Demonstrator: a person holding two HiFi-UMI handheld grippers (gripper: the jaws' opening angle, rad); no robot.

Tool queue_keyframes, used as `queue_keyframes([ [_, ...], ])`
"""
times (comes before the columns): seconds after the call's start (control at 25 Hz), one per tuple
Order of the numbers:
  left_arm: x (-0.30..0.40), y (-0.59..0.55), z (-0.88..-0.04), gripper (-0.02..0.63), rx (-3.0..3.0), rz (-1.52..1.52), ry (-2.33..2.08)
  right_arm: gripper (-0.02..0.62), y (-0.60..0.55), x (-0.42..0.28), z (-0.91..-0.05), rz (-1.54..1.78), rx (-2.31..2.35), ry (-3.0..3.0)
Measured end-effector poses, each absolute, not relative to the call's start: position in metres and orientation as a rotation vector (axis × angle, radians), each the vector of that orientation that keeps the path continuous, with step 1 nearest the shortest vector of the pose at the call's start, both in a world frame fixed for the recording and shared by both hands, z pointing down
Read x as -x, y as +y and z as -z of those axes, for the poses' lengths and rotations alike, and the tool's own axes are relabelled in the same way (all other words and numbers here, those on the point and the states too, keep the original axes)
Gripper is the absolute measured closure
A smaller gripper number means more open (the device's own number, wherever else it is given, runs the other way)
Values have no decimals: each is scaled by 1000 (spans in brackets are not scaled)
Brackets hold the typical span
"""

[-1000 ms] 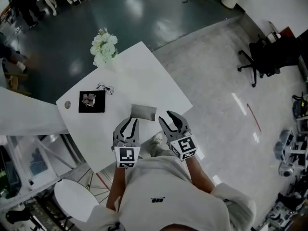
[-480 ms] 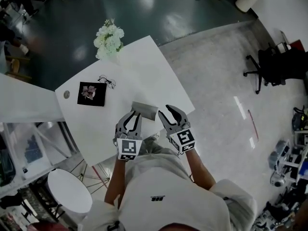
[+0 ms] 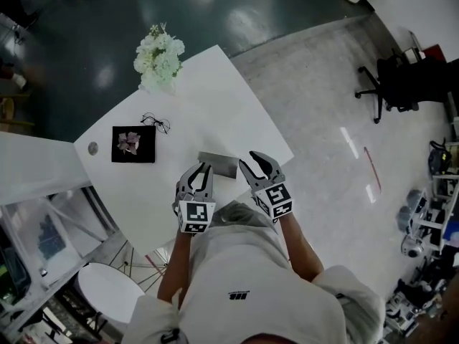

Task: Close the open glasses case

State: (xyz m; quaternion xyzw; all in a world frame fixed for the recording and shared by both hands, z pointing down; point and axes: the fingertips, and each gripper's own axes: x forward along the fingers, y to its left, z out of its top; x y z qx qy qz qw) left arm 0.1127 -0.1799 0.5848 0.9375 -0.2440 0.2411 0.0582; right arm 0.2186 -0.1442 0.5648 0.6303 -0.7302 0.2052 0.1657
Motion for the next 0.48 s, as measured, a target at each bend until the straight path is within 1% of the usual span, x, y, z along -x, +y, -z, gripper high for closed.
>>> queue_keyframes([
  [0.12, -114, -183, -593, 532, -2843, -734, -688, 442, -150, -220, -576, -638, -1814, -2044],
  [0.48, -126, -187, -624, 541, -2762, -765, -702, 443, -170, -232, -600, -619, -1699, -2033],
])
